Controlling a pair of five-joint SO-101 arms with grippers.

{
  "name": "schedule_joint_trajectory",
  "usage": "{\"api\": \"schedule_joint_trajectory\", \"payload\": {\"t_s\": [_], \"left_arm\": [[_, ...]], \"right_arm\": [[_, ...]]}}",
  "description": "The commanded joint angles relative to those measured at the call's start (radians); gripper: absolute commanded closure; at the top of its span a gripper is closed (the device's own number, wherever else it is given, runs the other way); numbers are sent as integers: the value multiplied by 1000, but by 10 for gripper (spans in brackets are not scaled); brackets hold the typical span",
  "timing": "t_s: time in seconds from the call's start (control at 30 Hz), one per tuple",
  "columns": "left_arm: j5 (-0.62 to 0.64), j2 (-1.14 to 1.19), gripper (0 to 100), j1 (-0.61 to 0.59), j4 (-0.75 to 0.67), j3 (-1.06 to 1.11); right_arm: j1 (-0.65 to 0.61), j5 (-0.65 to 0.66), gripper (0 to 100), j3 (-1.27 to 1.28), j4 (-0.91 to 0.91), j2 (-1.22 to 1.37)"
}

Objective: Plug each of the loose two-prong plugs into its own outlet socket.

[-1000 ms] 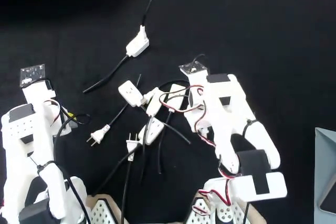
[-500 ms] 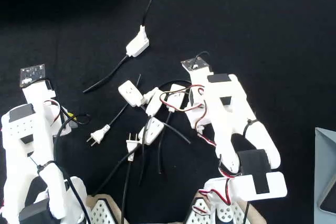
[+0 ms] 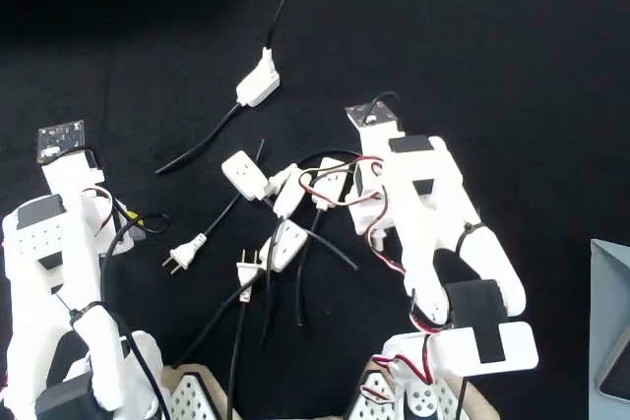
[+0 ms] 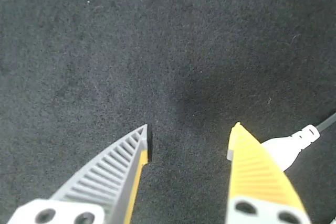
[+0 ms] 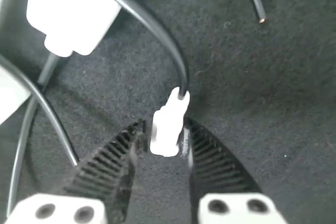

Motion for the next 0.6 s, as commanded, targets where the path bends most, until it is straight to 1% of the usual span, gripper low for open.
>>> {"api": "schedule_joint_trajectory", "payload": {"t_s": [0.0,0.27,0.3,0.43,0.57], "left_arm": [[9,-15,755,10,-15,-2],[9,-14,755,10,-15,-2],[9,-14,755,10,-15,-2],[9,-14,755,10,-15,-2],[9,-14,755,10,-15,-2]], "right_arm": [[17,-11,899,-53,-9,-4],[40,-12,900,-31,-106,35],[40,-12,907,-31,-107,51],[41,-8,989,-39,-114,77],[55,-6,987,-62,-106,77]]}}
